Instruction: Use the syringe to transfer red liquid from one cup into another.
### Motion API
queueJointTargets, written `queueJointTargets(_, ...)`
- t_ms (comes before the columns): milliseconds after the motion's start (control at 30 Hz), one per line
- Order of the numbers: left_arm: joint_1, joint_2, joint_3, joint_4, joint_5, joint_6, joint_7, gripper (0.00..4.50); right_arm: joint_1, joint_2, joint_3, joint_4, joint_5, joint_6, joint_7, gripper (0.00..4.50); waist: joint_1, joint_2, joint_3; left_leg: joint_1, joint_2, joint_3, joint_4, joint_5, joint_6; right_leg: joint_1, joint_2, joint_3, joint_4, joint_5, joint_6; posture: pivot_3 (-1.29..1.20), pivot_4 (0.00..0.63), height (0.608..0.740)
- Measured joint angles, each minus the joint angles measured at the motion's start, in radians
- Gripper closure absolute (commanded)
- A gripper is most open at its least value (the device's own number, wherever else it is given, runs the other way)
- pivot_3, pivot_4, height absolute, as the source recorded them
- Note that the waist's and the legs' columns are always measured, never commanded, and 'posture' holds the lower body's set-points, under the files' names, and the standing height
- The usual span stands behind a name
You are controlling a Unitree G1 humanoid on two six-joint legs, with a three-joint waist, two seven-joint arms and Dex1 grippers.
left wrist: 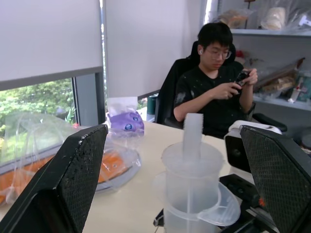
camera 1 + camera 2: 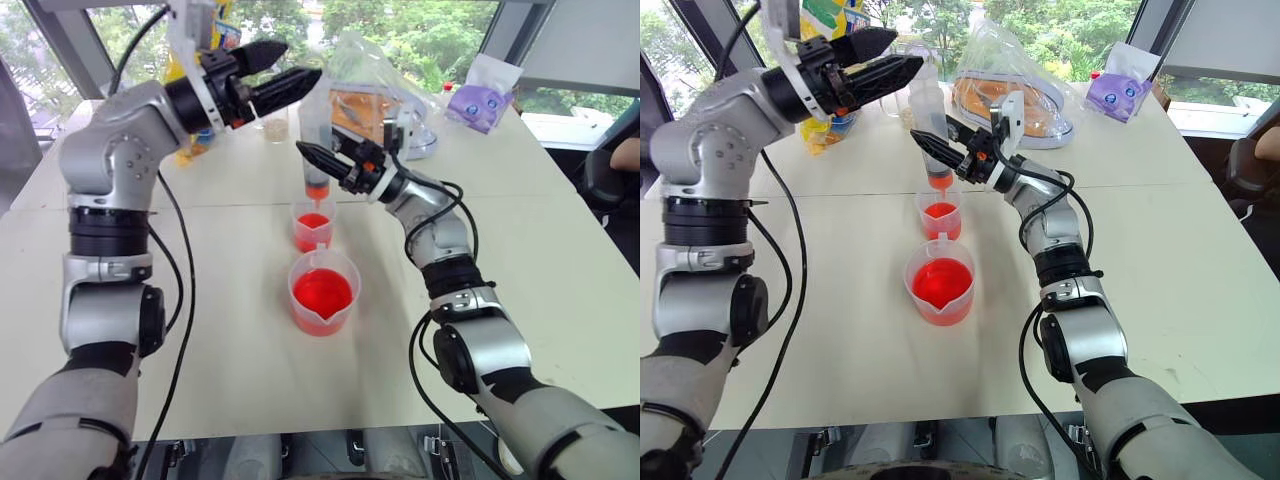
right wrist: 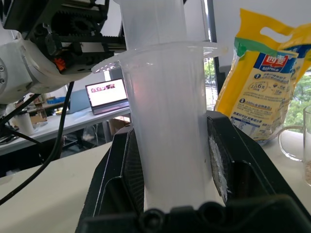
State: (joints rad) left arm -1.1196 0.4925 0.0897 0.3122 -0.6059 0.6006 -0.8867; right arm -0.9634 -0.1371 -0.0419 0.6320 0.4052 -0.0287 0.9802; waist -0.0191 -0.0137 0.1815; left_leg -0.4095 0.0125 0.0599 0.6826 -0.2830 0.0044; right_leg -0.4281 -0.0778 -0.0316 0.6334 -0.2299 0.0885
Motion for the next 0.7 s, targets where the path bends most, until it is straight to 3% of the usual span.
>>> queueJointTargets(67, -0.009, -0.010, 0.000, 0.009, 0.008, 0.000, -0.004, 0.79, 0.003, 0.000, 0.000, 0.000, -0.001, 0.000, 0.001, 3.07, 0.000, 0.000, 0.000, 0.000, 0.000, 0.000, 0.000, 0.000, 0.000, 0.000, 0.000, 0.000, 0.000, 0.000, 0.000, 0.00, 0.150, 0.740)
queueJointTargets(300, -0.027, -0.028, 0.000, 0.019, 0.016, 0.000, -0.033, 4.18, 0.003, 0.001, 0.003, -0.001, -0.009, 0.000, 0.001, 3.07, 0.001, 0.000, 0.000, 0.000, 0.000, 0.000, 0.000, 0.000, 0.000, 0.000, 0.000, 0.000, 0.000, 0.000, 0.000, 0.00, 0.150, 0.740)
queueJointTargets(333, -0.027, -0.031, 0.000, 0.019, 0.016, 0.002, -0.039, 4.48, 0.004, 0.002, 0.003, -0.001, -0.010, 0.000, 0.000, 3.07, 0.001, 0.000, 0.000, 0.000, 0.000, 0.000, 0.000, 0.000, 0.000, 0.000, 0.000, 0.000, 0.000, 0.000, 0.000, 0.00, 0.150, 0.740)
queueJointTargets(700, -0.004, -0.028, 0.000, -0.029, 0.030, 0.015, -0.057, 4.48, 0.005, 0.003, 0.004, -0.001, -0.010, 0.009, 0.006, 3.07, 0.001, 0.000, 0.000, 0.000, 0.000, 0.000, 0.000, 0.000, 0.001, 0.000, 0.000, 0.000, 0.000, 0.000, 0.000, 0.00, 0.150, 0.740)
